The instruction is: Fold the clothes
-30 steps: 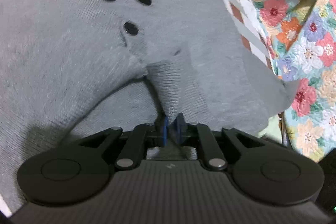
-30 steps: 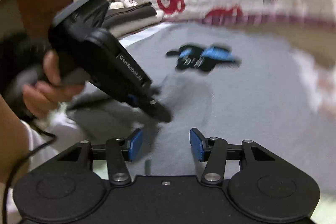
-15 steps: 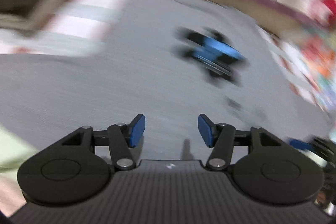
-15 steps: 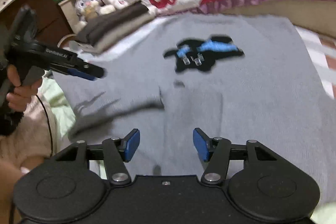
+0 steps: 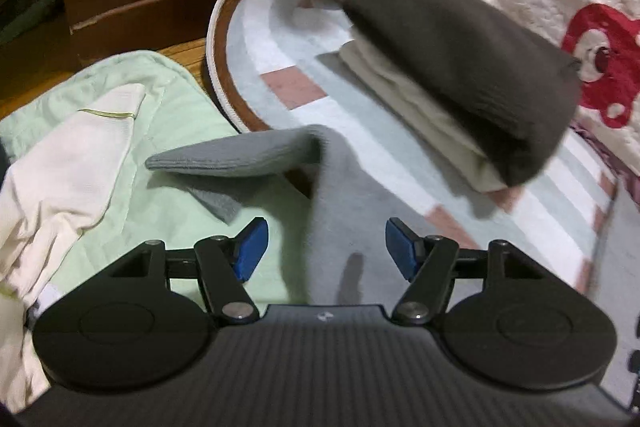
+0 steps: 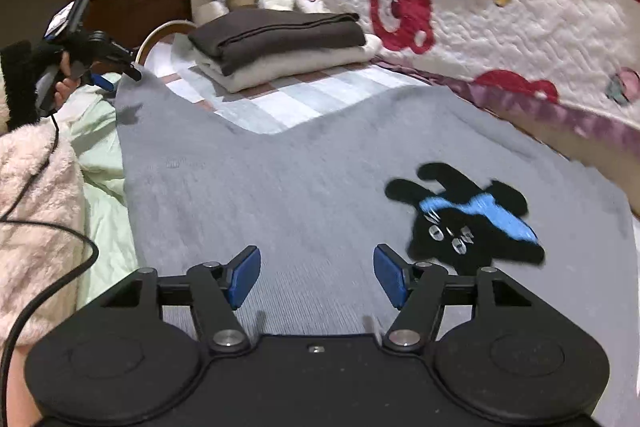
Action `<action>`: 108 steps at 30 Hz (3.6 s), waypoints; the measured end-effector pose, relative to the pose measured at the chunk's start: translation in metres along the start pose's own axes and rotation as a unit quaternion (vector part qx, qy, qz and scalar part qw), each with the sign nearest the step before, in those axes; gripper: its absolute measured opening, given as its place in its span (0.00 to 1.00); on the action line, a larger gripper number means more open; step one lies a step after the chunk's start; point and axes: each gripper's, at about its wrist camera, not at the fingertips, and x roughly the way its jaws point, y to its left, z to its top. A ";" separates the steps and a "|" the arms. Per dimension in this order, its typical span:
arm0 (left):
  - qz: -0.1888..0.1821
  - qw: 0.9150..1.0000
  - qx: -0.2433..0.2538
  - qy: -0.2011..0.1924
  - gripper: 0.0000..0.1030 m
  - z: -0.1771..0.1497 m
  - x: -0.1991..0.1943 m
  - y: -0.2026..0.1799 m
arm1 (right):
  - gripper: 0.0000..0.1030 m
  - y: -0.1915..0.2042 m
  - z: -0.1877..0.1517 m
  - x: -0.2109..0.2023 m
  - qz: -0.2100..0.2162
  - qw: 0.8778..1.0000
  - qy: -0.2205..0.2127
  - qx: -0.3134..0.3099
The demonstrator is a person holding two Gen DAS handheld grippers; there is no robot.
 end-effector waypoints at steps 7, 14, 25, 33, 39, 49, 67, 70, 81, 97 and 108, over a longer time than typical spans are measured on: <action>-0.026 0.993 -0.101 -0.054 0.69 0.003 0.029 0.023 | 0.66 0.017 -0.003 0.028 0.011 0.999 0.034 0.030; 0.020 1.000 0.015 -0.014 0.73 0.007 0.061 0.003 | 0.69 0.005 -0.025 0.037 0.036 0.993 0.037 0.104; 0.023 0.972 0.187 -0.141 0.04 0.004 -0.021 -0.058 | 0.69 -0.002 -0.043 0.018 0.025 0.993 0.011 0.119; -0.102 0.946 0.231 -0.203 0.04 -0.015 -0.130 -0.132 | 0.71 -0.048 -0.054 0.005 0.064 0.960 -0.026 0.270; -0.215 0.924 0.270 -0.164 0.05 -0.061 -0.185 -0.210 | 0.71 -0.067 -0.058 -0.011 0.045 0.946 -0.062 0.314; -0.323 0.904 0.271 0.078 0.24 -0.163 -0.130 -0.265 | 0.71 -0.066 -0.067 -0.028 -0.004 0.966 -0.080 0.246; -0.231 0.920 0.315 0.042 0.72 -0.177 -0.124 -0.265 | 0.71 -0.037 -0.043 -0.036 0.001 0.986 -0.031 0.162; -0.143 0.942 0.301 0.037 0.72 -0.163 -0.106 -0.255 | 0.71 -0.016 -0.024 -0.023 -0.007 0.998 -0.015 0.062; -0.125 0.976 0.135 0.116 0.72 -0.134 -0.070 -0.208 | 0.69 -0.002 0.013 0.048 -0.042 0.993 0.097 -0.043; -0.111 0.975 0.140 0.131 0.73 -0.142 -0.063 -0.208 | 0.08 -0.065 -0.036 -0.084 -0.155 0.975 -0.056 0.148; -0.125 0.975 0.120 0.140 0.73 -0.139 -0.061 -0.198 | 0.27 -0.101 -0.099 -0.063 -0.147 0.932 -0.017 0.332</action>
